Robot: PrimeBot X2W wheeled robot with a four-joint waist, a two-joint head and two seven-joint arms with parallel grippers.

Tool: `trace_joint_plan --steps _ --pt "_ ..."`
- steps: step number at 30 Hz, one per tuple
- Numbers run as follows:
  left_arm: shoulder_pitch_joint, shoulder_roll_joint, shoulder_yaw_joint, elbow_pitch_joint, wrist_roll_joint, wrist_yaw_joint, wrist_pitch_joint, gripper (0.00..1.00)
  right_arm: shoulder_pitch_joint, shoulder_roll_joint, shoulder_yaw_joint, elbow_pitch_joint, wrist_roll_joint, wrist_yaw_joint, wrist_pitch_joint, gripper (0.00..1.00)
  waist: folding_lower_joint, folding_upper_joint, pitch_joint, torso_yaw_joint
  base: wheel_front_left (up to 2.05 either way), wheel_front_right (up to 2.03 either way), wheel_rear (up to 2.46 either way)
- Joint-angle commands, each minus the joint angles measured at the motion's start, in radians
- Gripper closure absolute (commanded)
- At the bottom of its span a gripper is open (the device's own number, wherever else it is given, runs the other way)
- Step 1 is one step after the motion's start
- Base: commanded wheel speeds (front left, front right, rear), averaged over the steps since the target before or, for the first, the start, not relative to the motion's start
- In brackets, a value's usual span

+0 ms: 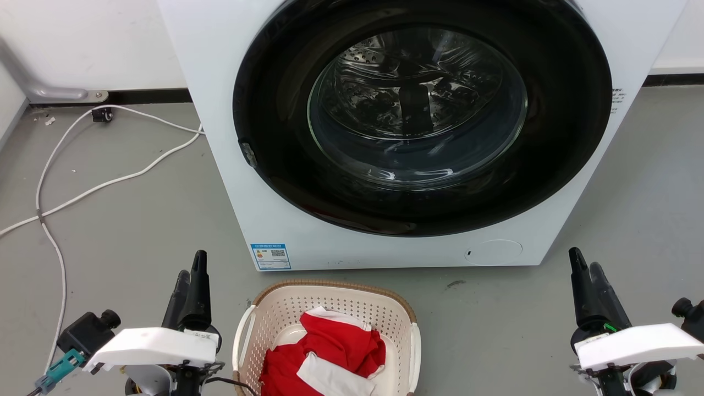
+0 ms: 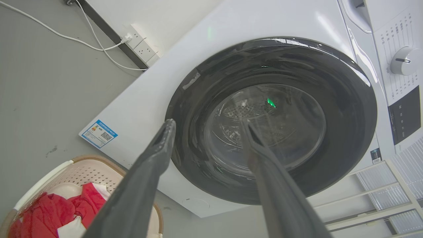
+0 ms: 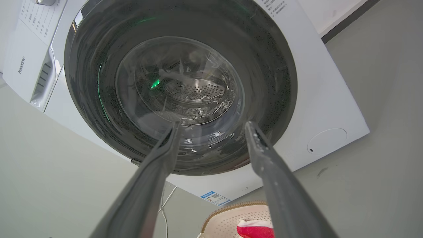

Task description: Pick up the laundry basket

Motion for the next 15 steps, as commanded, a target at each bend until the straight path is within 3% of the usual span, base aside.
trace_joint_plan --steps 1,15 --pt "-0.005 0.004 -0.001 -0.021 0.024 0.002 -0.007 0.0 -0.006 -0.004 0.002 -0.022 -0.028 0.0 -0.008 0.0 0.0 0.0 0.0 0.0 0.0 0.0 0.0" --pt "0.008 0.005 -0.017 -0.052 0.229 0.012 -0.06 0.0 0.011 -0.004 0.009 -0.069 -0.249 0.0 -0.061 0.0 0.0 0.0 0.006 0.001 0.0 0.0 0.0"
